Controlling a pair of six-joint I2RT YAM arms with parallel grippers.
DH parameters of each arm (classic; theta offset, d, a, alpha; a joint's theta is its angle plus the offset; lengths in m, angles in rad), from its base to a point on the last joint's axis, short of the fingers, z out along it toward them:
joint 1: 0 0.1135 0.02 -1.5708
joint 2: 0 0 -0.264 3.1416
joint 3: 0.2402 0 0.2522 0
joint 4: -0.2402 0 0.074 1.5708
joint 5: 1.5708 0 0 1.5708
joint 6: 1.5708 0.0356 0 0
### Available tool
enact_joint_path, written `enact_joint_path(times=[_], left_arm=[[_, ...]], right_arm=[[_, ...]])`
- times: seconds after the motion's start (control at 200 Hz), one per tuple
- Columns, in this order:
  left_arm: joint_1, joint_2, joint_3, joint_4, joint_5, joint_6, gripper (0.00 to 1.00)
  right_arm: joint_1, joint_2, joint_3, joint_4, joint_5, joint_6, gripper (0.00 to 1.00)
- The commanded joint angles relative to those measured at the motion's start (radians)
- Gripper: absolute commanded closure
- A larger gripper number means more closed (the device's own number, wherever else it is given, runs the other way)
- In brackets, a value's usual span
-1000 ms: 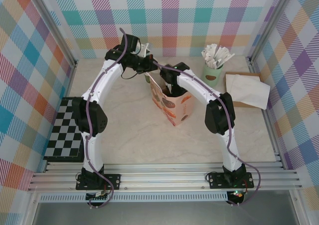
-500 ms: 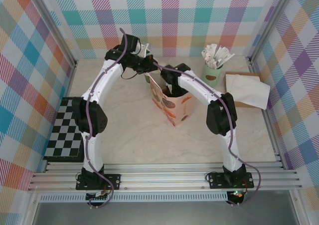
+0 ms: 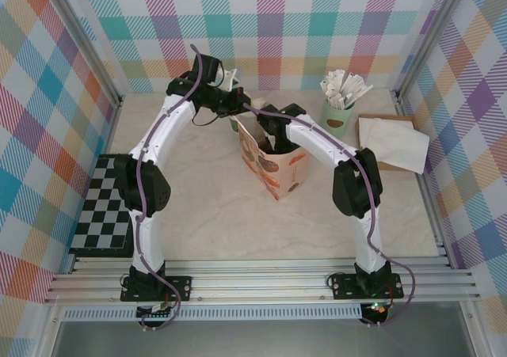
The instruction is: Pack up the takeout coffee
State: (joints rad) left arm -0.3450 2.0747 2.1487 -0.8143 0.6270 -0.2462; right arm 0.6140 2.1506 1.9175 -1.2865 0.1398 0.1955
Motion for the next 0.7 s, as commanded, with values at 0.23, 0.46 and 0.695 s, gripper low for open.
enact_joint_path(times=[0.23, 0.46, 0.695], left_arm=[[-0.007, -0.028, -0.02, -0.041, 0.001, 0.021, 1.0], [-0.011, -0.022, -0.019, -0.025, 0.014, 0.014, 1.0], [-0.012, -0.015, -0.011, -0.021, 0.016, 0.009, 1.0]], right_arm=[[-0.013, 0.25, -0.043, -0.051, 0.003, 0.007, 0.45], [-0.012, 0.321, 0.149, -0.145, -0.024, 0.038, 0.47], [-0.008, 0.394, 0.213, -0.179, -0.027, 0.039, 0.48]])
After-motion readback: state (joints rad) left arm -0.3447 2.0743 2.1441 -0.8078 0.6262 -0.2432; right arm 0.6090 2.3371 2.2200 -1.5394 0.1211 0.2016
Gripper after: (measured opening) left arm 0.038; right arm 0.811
